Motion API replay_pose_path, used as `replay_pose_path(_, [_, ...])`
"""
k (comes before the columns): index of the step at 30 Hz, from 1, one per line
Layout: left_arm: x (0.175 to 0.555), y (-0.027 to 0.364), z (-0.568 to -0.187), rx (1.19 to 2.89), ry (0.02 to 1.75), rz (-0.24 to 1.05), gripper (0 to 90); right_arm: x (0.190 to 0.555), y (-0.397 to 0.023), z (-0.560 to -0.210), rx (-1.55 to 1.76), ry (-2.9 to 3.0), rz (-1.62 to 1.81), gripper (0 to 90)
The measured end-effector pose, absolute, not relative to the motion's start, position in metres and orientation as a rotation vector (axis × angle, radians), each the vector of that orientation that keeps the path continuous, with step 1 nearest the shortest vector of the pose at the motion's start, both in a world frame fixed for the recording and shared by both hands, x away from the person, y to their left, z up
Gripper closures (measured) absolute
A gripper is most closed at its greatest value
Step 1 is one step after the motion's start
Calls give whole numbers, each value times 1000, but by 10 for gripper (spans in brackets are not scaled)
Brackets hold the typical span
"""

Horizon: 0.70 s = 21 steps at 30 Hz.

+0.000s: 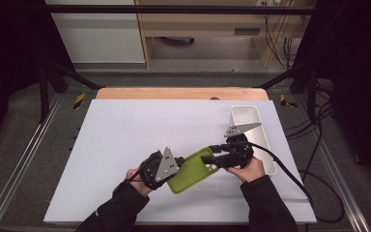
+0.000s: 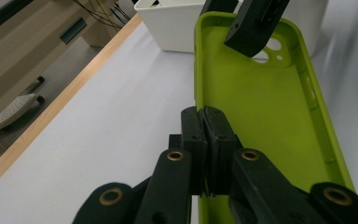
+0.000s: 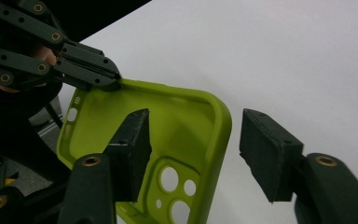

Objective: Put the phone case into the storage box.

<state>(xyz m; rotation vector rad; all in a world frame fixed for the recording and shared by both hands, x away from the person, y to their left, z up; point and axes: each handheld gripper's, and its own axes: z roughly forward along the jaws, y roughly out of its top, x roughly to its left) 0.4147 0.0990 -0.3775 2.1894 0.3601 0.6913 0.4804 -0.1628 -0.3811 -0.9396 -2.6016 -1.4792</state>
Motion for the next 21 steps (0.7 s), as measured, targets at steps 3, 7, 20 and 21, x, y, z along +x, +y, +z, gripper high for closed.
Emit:
replay_pose_path(3, [415, 100, -378, 2189, 360, 691, 877, 481, -163, -382, -942, -2585, -1462, 518])
replay_pose_path(7, [414, 100, -378, 2185, 356, 691, 877, 483, -163, -382, -939, -2563, -1443, 564])
replay_pose_path(20, [413, 101, -381, 2191, 348, 701, 877, 484, -166, -379, -949, -2520, -1431, 685])
replay_pose_path(21, [413, 101, -381, 2196, 346, 703, 877, 484, -167, -378, -952, -2516, -1430, 695])
